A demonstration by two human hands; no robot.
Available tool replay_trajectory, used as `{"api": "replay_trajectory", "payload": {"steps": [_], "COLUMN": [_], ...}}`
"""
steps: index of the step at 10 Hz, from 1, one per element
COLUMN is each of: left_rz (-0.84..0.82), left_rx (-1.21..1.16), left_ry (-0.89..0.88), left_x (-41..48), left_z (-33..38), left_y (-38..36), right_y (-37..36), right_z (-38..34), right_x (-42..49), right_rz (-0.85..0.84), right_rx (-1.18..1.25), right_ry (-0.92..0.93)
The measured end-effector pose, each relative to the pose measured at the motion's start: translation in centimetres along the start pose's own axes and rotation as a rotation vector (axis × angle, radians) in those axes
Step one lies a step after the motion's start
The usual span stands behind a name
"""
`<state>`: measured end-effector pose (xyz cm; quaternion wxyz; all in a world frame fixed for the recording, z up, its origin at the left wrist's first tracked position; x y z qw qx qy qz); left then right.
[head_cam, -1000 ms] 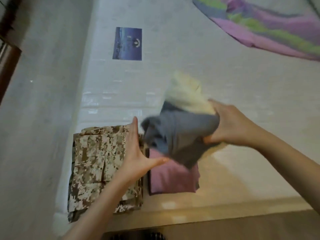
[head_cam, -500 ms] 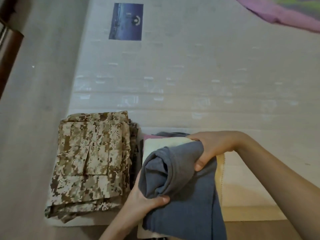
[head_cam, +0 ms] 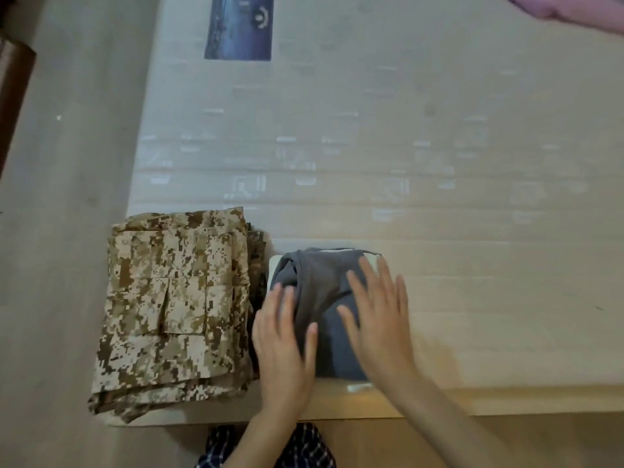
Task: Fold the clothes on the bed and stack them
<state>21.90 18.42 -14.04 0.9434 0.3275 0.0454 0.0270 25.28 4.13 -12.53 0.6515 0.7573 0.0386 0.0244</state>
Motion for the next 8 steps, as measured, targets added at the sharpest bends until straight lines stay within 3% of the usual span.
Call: {"api": "replay_trajectory", "payload": {"steps": [1,2,3,5,6,7,8], "left_rz": [-0.126,-0.325,-0.505,-0.677,-0.643,-0.534,-0.671], "left_rx": [0.209,0.502,0.503,0.519,0.534,0.429,0.409], "left_ry": [-0.388,-0.228,-0.040,-0.021,-0.084,0.023,0.127], "left_x": [0.0,2.1,2.4,2.2,0.9,-2.4,-8.5], "left_z": [3.4,-1.2,-6.2,-5.3,-2.7,-1.7,-1.8], "left_y": [-2.9,-4.8,-6.8,-6.1,-3.6,0.9,4.8], "right_y": [-3.5,-7.4,-9.5,-8.4,-6.7,-0.6,7.1], "right_z": [-1.7,-0.3,-0.4,-0.5,-0.3,2.0,5.9], "right_x": [-4.6,-7.0,-7.0,-6.8,-6.9,-6.9,-9.8], "right_rz": [-0.190,-0.350,-0.401,-0.485,-0.559,-0.407,-0.200], "right_rx": [-0.142,-0.172,-0.177,-0.118,0.157,0.511,0.696], "right_ry": [0.090,0.001,0.018,0.018,0.004,-0.199,-0.485]}}
Point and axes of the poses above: each hand's wrist, its own x-axis towards the middle knuckle, its own y-axis out of the back of the hand, z = x × y, the point moved 9 cm from there along x, towards the middle knuckle, and after that the axes turned 8 degrees about -x, right-handed, at the moved point
